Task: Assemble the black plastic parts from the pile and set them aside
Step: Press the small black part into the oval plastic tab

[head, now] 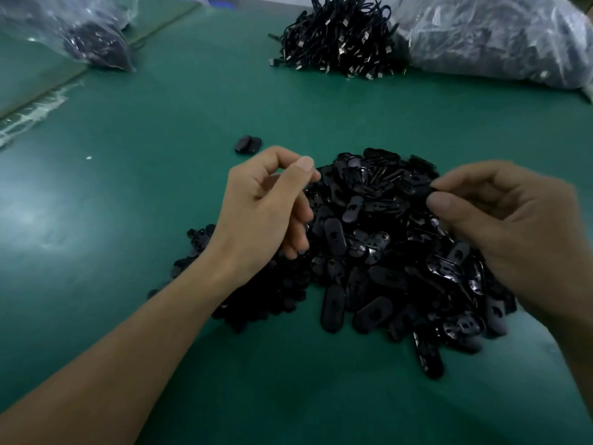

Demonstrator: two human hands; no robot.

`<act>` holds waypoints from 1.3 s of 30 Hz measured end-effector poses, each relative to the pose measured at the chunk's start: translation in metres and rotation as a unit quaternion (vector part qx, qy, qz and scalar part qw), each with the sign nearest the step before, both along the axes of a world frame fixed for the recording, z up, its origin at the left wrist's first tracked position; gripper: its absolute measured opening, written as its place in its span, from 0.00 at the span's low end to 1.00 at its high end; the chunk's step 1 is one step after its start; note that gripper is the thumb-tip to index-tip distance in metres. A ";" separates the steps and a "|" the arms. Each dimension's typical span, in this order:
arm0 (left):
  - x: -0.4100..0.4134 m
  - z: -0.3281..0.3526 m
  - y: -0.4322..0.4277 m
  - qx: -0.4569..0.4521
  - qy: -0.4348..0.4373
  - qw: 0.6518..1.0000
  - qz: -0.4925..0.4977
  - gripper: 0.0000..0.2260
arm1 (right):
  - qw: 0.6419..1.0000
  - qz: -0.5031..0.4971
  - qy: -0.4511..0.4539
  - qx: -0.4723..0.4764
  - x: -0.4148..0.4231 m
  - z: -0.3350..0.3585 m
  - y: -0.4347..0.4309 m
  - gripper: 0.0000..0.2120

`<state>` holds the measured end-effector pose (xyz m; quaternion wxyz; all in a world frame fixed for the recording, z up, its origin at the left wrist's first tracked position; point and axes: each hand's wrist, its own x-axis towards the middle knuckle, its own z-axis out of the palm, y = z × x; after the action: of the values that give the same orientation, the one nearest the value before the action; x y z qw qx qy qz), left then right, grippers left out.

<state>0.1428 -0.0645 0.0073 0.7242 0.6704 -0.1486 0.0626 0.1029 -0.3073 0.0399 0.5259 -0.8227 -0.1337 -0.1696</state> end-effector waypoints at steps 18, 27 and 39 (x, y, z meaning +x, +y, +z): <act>0.011 0.000 0.012 0.017 0.041 0.991 0.124 0.04 | 0.965 -0.017 -0.026 -0.261 0.020 -0.021 0.076 0.02; 0.012 0.001 0.016 0.032 0.060 0.985 0.157 0.05 | 0.906 0.001 -0.007 -0.422 0.015 -0.024 0.088 0.14; 0.010 0.002 0.017 0.060 0.041 0.988 0.137 0.07 | 0.946 -0.043 -0.049 -0.317 0.012 -0.021 0.092 0.07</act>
<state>0.1527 -0.0480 0.0089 0.6724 0.7290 -0.0292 0.1249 0.1149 -0.2154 0.0187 0.2226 -0.9427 -0.1706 -0.1807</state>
